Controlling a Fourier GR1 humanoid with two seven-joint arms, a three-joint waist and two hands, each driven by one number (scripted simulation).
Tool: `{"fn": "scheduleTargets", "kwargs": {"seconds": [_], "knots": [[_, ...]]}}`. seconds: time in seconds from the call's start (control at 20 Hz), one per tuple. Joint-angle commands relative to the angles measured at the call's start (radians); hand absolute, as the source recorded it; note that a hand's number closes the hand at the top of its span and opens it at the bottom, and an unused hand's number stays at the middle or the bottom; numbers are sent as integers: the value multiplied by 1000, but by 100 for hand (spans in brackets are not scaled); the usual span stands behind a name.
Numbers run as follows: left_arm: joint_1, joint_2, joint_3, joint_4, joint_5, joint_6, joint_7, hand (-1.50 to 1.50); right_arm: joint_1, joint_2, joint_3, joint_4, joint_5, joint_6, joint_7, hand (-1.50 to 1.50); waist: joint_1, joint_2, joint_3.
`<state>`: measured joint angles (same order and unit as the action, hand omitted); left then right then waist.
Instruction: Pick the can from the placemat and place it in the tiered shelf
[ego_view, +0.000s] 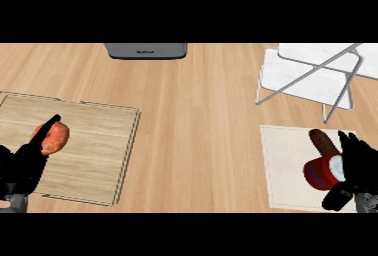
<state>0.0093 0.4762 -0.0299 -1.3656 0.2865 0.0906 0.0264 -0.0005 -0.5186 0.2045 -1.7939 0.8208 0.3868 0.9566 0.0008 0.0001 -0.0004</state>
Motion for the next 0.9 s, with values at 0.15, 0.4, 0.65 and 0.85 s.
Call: {"fn": "scheduleTargets", "kwargs": {"seconds": [0.15,0.4,0.65,0.85], "knots": [[-33,-22,59,-6,-32,-50,47,0,-40,86,-17,101,105,-8,-27,-150,0,0,0],[42,-37,79,-79,-60,-56,58,0,12,98,-50,195,145,-89,-140,-150,3,-1,1],[27,-40,111,-88,-59,-90,103,0,-29,129,-108,259,134,-84,-163,150,4,0,1],[-30,-71,106,-19,-92,-97,71,0,9,76,-129,259,129,-77,-272,150,-2,0,1]]}}
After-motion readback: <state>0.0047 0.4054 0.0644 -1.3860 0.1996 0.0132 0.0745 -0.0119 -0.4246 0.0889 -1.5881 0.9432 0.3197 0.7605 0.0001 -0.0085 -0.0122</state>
